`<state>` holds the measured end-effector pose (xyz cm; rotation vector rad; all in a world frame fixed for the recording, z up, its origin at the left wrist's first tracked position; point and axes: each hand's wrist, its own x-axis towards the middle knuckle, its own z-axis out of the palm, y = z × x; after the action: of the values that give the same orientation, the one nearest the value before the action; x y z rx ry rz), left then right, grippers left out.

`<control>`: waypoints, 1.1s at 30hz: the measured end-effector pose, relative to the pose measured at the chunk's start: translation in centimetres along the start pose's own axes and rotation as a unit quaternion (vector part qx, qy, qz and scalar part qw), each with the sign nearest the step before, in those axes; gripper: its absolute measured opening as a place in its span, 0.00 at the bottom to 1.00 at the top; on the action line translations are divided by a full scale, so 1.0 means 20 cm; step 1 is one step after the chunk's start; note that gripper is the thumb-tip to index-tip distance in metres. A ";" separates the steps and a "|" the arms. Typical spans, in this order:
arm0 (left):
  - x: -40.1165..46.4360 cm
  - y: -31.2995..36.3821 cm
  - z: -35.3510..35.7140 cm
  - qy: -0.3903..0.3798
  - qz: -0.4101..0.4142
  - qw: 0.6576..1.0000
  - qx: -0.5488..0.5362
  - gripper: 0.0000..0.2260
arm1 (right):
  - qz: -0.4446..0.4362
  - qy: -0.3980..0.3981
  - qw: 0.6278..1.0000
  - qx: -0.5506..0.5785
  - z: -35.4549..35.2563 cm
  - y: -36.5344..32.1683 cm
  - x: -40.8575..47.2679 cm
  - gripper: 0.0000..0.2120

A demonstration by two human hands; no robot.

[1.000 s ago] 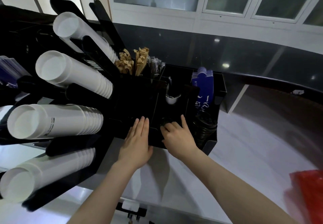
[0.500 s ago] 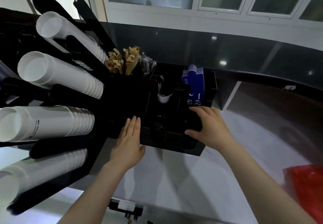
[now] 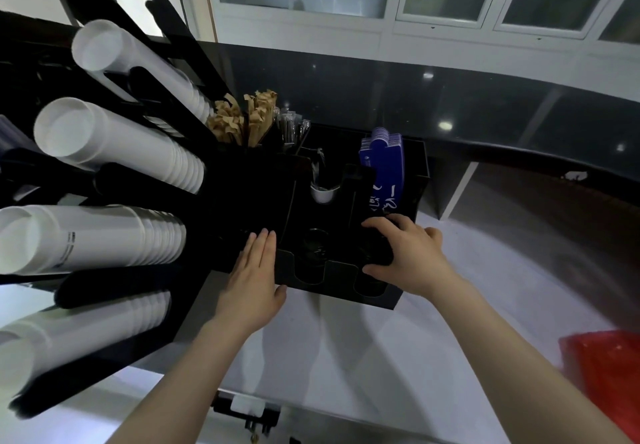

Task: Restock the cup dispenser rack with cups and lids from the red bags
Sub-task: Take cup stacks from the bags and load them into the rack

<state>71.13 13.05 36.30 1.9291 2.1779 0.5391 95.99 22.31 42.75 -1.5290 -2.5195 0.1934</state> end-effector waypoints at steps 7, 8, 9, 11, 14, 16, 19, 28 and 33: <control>0.00 0.00 0.00 -0.001 -0.001 1.000 -0.002 0.39 | 0.003 0.087 0.993 0.084 -0.03 -0.01 -0.03 0.34; 0.00 0.00 0.00 -0.001 0.000 1.000 -0.002 0.39 | 0.000 0.091 0.991 0.093 -0.04 -0.01 -0.02 0.34; 0.00 0.00 0.00 -0.002 0.001 1.000 -0.003 0.39 | -0.003 0.090 0.991 0.103 -0.04 -0.02 -0.02 0.34; 0.00 0.00 -0.01 -0.006 0.002 1.000 -0.009 0.39 | -0.004 0.086 0.989 0.123 -0.05 -0.04 -0.02 0.35; 0.00 0.00 -0.02 -0.009 0.003 1.000 -0.016 0.39 | -0.014 0.107 0.984 0.139 -0.05 -0.07 -0.03 0.35; -0.01 0.00 -0.02 -0.012 0.007 1.000 -0.019 0.39 | -0.030 0.114 0.982 0.150 -0.05 -0.11 -0.03 0.35; -0.01 0.00 -0.04 -0.020 0.009 1.000 -0.020 0.39 | -0.070 0.110 0.980 0.152 -0.04 -0.18 -0.04 0.35; -0.12 -0.06 -0.17 0.054 0.035 0.998 -0.004 0.36 | -0.126 0.075 0.964 0.223 0.04 -0.45 0.06 0.36; -0.16 -0.11 -0.21 0.082 0.035 0.996 0.011 0.36 | -0.113 0.068 0.951 0.280 0.09 -0.59 0.19 0.35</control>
<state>67.94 9.14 38.94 2.0454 2.2275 0.7105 83.74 20.26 43.80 -0.9882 -2.2345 0.6746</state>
